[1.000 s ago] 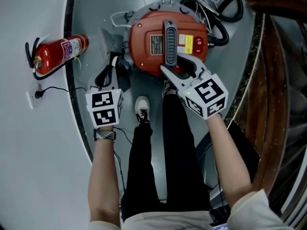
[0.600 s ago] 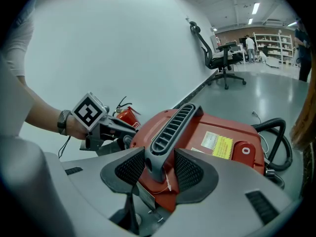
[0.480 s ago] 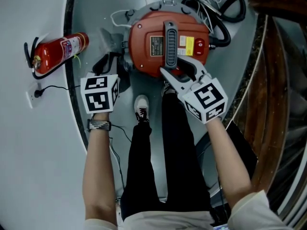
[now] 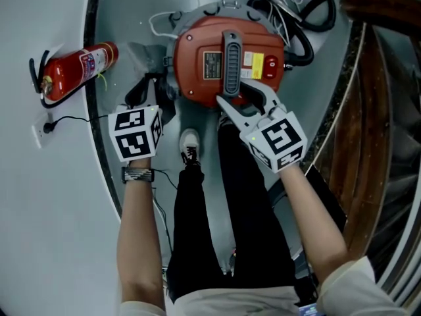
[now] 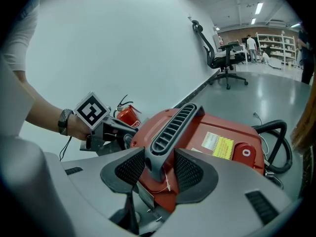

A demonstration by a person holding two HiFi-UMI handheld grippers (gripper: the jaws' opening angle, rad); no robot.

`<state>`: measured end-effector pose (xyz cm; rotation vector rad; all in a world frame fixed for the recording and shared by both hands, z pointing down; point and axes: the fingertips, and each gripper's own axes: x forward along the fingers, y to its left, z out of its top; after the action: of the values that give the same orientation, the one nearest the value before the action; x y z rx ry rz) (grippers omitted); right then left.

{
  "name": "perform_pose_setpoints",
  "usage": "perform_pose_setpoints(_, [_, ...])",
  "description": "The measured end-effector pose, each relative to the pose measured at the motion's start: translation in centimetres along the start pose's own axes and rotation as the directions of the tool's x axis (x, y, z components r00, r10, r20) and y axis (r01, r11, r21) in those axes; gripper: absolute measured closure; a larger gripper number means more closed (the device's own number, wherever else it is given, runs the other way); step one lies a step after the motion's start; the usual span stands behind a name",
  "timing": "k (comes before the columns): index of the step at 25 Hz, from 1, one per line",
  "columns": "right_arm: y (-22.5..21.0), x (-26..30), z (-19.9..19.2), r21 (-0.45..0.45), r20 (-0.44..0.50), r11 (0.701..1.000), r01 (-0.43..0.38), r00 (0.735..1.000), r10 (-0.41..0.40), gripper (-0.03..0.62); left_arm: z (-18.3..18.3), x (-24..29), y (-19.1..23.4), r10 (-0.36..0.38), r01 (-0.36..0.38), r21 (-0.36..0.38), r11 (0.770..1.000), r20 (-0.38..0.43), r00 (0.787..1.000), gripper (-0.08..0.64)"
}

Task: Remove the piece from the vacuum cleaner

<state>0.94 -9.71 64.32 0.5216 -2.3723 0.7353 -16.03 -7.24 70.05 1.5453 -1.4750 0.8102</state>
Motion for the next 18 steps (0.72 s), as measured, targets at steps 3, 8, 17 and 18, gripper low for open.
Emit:
perform_pose_setpoints(3, [0.0,-0.1,-0.1,0.001,-0.003,1.0,0.004,1.0,-0.004,0.403,-0.2,-0.1,0.2,0.003,-0.003,-0.056,0.998,-0.009,1.0,0.532])
perform_pose_setpoints(8, [0.0,0.0,-0.1,-0.005,-0.008,1.0,-0.007,1.0,0.007,0.403,-0.2,-0.3,0.6,0.022,-0.023,-0.072,0.997,-0.013,1.0,0.534])
perform_pose_setpoints(17, [-0.1,0.0,-0.3,-0.017,-0.016,1.0,-0.002,1.0,0.001,0.403,-0.4,-0.2,1.3,0.055,-0.057,-0.128,0.99,-0.019,0.998,0.532])
perform_pose_setpoints(18, [-0.1,-0.1,-0.3,-0.018,-0.016,1.0,-0.002,1.0,0.002,0.403,-0.4,-0.2,1.4,0.063,-0.065,-0.134,0.989,-0.02,0.998,0.532])
